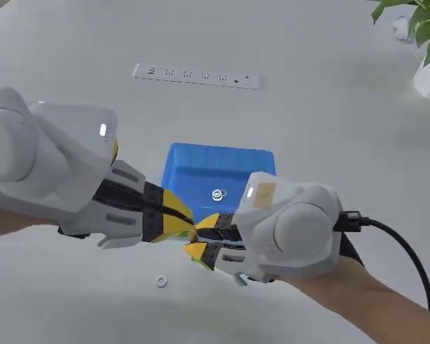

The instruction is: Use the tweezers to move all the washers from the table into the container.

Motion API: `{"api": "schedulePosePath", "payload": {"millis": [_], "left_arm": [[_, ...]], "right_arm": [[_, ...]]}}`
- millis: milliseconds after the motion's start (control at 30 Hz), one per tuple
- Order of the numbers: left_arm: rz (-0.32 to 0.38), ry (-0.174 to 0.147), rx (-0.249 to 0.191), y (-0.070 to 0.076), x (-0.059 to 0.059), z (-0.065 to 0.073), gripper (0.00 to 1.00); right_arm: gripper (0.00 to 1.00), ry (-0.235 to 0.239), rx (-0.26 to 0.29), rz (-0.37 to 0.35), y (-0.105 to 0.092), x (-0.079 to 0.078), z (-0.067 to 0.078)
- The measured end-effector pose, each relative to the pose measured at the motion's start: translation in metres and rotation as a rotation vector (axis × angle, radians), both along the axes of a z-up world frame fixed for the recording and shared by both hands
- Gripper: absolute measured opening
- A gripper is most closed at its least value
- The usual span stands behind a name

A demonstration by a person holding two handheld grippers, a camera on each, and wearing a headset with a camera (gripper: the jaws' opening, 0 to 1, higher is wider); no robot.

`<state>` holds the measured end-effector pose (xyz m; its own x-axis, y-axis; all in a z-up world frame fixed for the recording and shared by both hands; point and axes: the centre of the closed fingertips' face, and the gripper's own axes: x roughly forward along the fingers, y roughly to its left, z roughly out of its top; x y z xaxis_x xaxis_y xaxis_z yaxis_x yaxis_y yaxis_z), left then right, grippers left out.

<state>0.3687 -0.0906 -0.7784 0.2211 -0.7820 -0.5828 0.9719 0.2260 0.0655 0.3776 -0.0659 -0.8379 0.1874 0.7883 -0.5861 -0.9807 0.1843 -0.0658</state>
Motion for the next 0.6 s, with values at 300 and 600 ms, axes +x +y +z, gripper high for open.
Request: {"api": "schedulePosePath", "payload": {"millis": [300, 600], "left_arm": [[-0.001, 0.005, 0.009, -0.0022, 0.002, -0.0057, 0.06], [-0.002, 0.007, 0.009, -0.0034, 0.0026, -0.0055, 0.06]], "right_arm": [[0.13, 0.007, -0.006, 0.002, -0.0003, 0.0019, -0.0036], [0.13, 0.014, -0.002, 0.0, -0.0007, 0.0021, -0.0046]]}}
